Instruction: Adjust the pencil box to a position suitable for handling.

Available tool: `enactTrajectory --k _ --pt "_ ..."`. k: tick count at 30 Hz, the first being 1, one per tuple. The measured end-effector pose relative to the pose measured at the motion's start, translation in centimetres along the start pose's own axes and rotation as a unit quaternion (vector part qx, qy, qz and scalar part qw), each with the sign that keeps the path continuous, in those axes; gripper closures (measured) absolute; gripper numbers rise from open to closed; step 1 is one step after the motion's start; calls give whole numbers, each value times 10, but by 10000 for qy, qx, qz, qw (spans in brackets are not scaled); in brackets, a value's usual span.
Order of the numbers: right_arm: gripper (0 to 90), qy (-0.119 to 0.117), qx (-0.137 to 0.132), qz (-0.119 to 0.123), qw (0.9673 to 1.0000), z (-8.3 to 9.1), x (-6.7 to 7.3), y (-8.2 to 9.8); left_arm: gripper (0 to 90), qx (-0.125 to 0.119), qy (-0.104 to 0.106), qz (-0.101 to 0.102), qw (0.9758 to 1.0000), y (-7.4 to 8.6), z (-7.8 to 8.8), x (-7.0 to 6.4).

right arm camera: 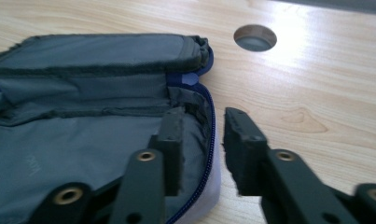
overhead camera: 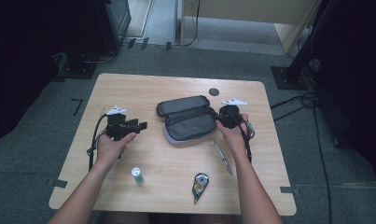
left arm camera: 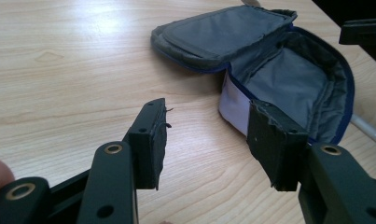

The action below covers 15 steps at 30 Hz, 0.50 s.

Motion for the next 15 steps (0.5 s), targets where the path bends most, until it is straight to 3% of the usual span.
enactTrajectory --k 10,15 --pt "682 38 350 14 9994 -22 -2 7 428 -36 -162 13 9999 10 3 12" --pt "713 137 505 -235 9984 -33 -3 10 419 -80 -328 53 9994 18 9 22"
Point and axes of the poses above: each handheld gripper's, and its own axes: z roughly backward along the jaws, y roughly out of its underside, x roughly to its left, the point moved 1 cm from there along -z, roughly forward along the jaws, and after that the axes turned 9 degrees about z, right-handed, at the moved point
